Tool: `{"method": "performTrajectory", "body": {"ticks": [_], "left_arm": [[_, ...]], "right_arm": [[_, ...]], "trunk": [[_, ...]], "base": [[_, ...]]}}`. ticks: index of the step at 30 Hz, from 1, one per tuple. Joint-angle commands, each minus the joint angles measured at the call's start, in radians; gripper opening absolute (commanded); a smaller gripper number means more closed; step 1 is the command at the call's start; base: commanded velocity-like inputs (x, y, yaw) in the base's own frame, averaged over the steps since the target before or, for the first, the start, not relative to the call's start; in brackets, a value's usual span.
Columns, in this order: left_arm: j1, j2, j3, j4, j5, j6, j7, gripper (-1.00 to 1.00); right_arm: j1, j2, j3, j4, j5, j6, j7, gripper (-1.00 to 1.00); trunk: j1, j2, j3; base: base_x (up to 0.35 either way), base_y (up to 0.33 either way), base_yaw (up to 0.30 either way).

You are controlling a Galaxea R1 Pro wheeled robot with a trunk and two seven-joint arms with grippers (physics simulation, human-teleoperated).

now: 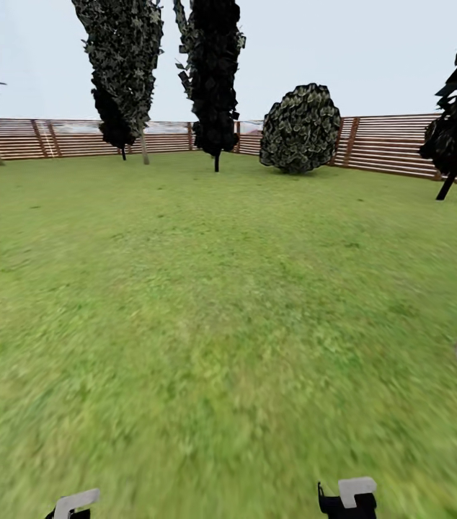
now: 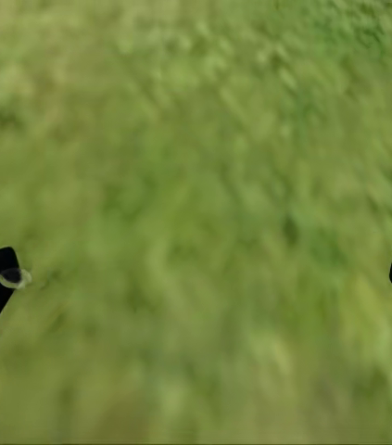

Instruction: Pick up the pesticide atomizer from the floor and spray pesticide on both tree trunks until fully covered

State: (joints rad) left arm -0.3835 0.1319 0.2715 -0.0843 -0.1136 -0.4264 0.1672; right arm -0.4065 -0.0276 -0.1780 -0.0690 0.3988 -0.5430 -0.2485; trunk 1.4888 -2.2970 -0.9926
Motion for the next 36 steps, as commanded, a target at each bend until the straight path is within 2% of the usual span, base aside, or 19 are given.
{"method": "performTrajectory", "body": {"ticks": [1,36], "left_arm": [[0.0,0.0,0.0,0.0,0.0,0.0,0.0,-1.0],[0.0,0.0,0.0,0.0,0.0,0.0,0.0,-1.0]], "right_arm": [[0.0,0.0,0.0,0.0,0.0,0.0,0.0,1.0],[0.0,0.0,0.0,0.0,0.0,0.0,0.0,1.0]], "trunk": [[0.0,0.0,0.0],[0.0,0.0,0.0]], "base": [[0.0,0.308,0.281],[0.0,0.308,0.281]]}}
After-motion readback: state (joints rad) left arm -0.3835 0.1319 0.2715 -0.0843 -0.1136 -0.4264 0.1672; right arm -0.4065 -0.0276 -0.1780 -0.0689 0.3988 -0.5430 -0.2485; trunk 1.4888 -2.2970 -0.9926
